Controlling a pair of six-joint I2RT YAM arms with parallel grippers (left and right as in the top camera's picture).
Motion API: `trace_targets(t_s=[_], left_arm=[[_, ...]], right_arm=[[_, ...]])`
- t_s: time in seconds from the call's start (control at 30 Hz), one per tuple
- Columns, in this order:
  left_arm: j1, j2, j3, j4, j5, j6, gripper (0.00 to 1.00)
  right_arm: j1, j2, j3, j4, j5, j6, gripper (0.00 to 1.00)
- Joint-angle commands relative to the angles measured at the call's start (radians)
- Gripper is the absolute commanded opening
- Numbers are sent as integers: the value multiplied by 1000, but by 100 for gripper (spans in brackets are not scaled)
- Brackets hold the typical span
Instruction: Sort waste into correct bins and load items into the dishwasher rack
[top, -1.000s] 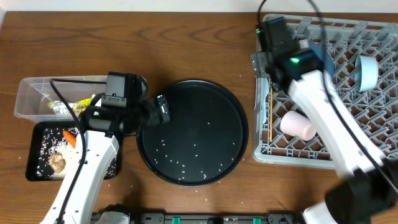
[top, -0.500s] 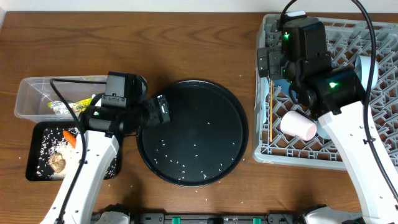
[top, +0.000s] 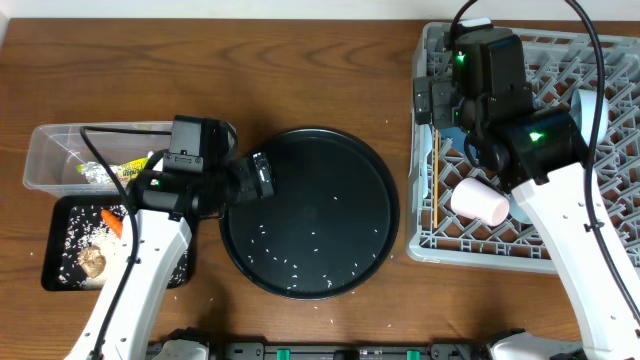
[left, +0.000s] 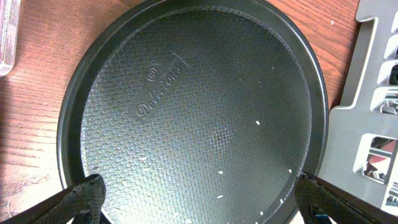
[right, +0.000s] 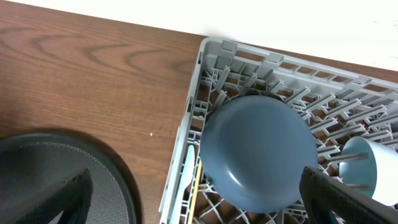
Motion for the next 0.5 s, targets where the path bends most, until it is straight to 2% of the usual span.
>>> trace_targets(t_s=[0.0, 0.2, 0.47], left_arm=[[2, -2, 3, 0, -10, 6, 98], [2, -2, 3, 0, -10, 6, 98], [2, -2, 3, 0, -10, 6, 98]], right_arm=[[3, -2, 11, -7, -3, 16, 99], [4, -78, 11, -39, -4, 16, 99], [4, -346, 11, -75, -4, 16, 99]])
